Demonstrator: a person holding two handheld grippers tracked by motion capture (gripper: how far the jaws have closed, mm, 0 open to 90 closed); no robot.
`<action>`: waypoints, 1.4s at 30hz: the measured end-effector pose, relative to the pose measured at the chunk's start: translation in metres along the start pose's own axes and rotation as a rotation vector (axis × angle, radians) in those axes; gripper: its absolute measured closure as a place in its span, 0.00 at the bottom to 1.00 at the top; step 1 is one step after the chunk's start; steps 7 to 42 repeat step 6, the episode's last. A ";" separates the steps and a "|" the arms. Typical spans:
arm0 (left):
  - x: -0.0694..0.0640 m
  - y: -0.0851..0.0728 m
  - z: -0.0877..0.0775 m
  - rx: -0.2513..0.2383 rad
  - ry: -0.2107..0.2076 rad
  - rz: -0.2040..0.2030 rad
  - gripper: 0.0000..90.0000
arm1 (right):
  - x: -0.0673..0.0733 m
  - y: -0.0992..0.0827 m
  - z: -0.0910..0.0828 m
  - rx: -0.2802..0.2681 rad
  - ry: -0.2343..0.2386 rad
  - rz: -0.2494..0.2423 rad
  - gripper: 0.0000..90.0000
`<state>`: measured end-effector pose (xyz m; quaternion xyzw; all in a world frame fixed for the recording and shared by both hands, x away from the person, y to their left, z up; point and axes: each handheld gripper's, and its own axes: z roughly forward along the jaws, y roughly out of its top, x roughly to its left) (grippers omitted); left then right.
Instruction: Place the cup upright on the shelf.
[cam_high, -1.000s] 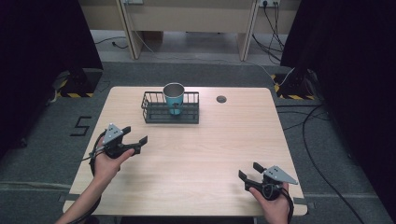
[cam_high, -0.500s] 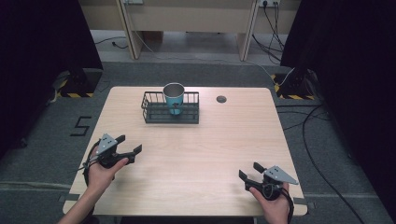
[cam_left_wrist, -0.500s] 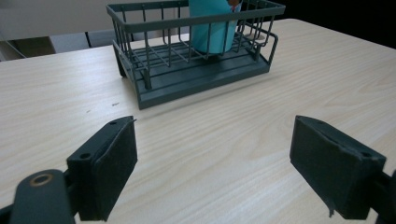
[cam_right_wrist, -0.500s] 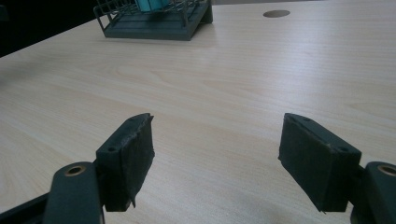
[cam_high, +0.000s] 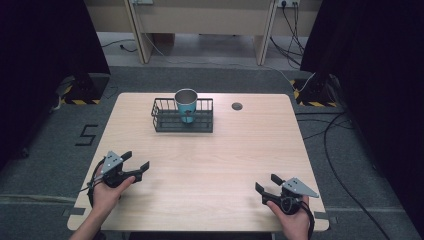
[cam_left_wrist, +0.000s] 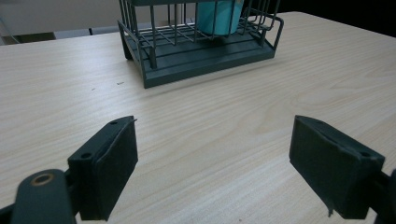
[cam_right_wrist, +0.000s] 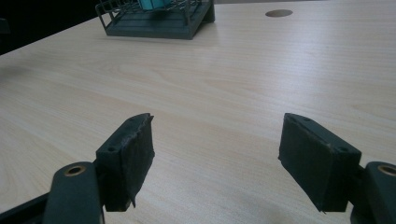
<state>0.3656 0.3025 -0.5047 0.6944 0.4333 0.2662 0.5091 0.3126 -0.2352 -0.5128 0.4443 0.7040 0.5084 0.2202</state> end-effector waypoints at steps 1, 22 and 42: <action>0.000 0.000 0.000 -0.001 -0.001 -0.001 0.16 | 0.000 0.000 0.000 0.001 -0.001 -0.001 0.30; 0.002 -0.002 0.000 0.001 -0.003 -0.005 0.17 | 0.000 0.000 0.000 0.002 -0.005 0.000 0.30; 0.002 -0.002 0.000 0.001 -0.003 -0.005 0.17 | 0.000 0.000 0.000 0.002 -0.005 0.000 0.30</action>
